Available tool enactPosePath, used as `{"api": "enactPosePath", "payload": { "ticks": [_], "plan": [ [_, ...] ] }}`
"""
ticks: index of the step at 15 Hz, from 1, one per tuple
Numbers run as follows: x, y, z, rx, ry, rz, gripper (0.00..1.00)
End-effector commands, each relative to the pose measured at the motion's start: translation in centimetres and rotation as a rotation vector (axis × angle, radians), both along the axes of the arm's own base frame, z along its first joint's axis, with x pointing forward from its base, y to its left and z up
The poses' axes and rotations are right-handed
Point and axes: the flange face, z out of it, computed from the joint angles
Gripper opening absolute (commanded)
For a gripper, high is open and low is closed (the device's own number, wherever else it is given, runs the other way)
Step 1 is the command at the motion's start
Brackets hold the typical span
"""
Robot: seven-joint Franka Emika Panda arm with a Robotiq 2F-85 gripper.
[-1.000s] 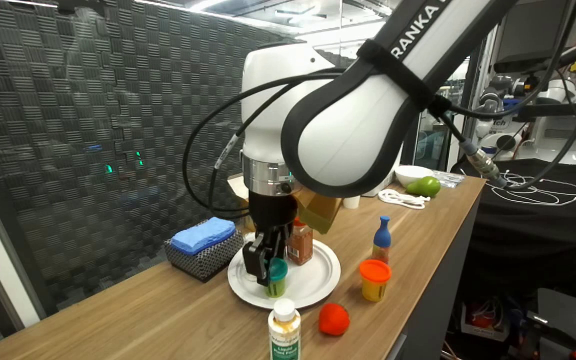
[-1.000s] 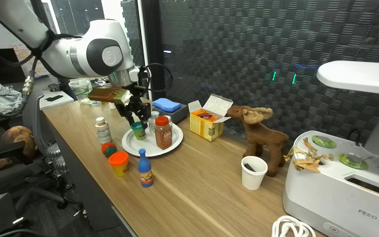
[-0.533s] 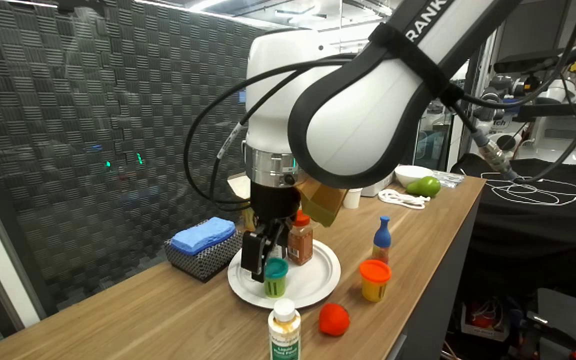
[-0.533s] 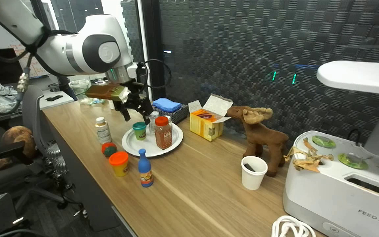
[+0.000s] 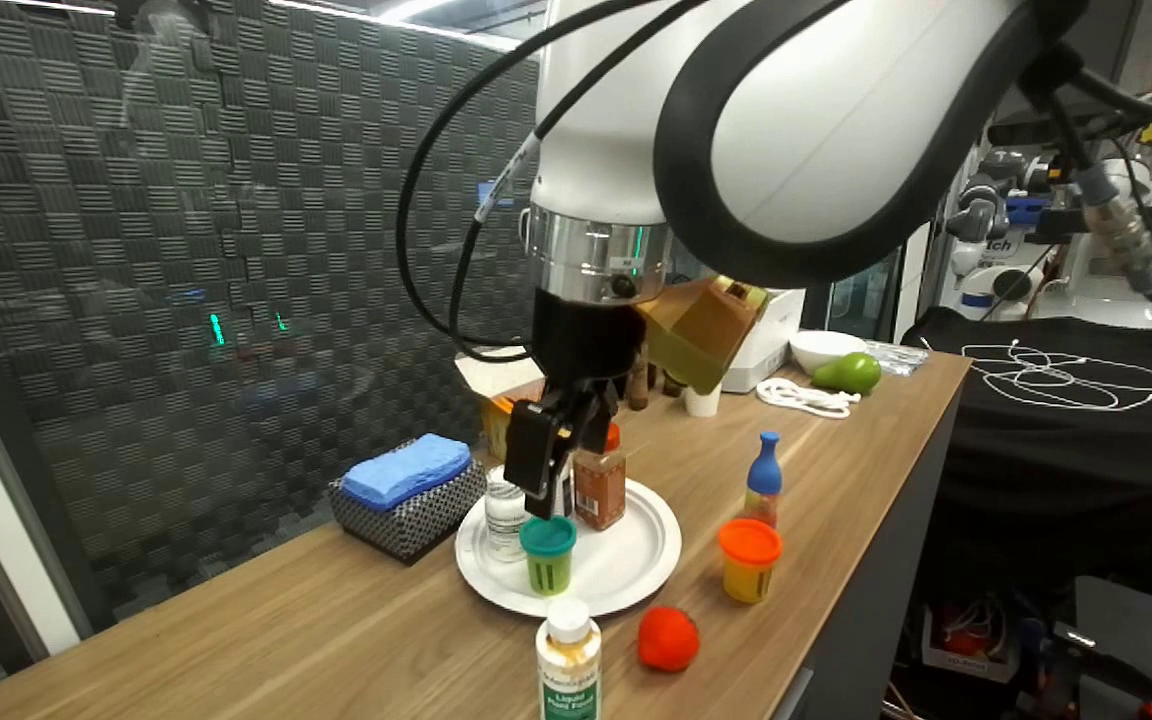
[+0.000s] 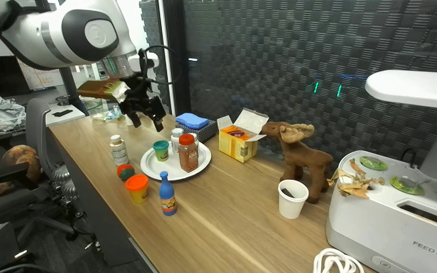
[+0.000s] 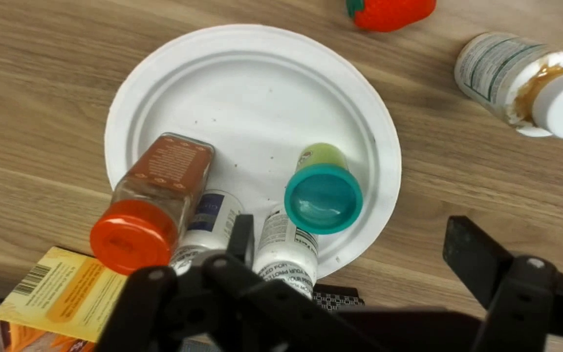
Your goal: Put the bottles on the tray
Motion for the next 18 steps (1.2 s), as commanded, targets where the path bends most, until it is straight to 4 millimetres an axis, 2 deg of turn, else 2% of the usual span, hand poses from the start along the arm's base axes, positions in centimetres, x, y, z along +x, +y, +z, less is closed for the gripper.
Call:
{"api": "enactPosePath", "payload": {
  "ticks": [1, 5, 9, 13, 18],
  "plan": [
    [-3.1, 0.0, 2.5, 0.014, 0.001, -0.035, 1.00],
    [-5.7, 2.1, 2.4, 0.051, 0.036, 0.001, 1.00],
    [-7.0, 4.8, 0.8, 0.101, 0.098, 0.070, 1.00],
    [-6.9, 5.8, -0.7, 0.083, 0.126, 0.112, 1.00],
    [-6.2, 5.8, -2.0, 0.068, 0.130, 0.136, 1.00]
  ]
}}
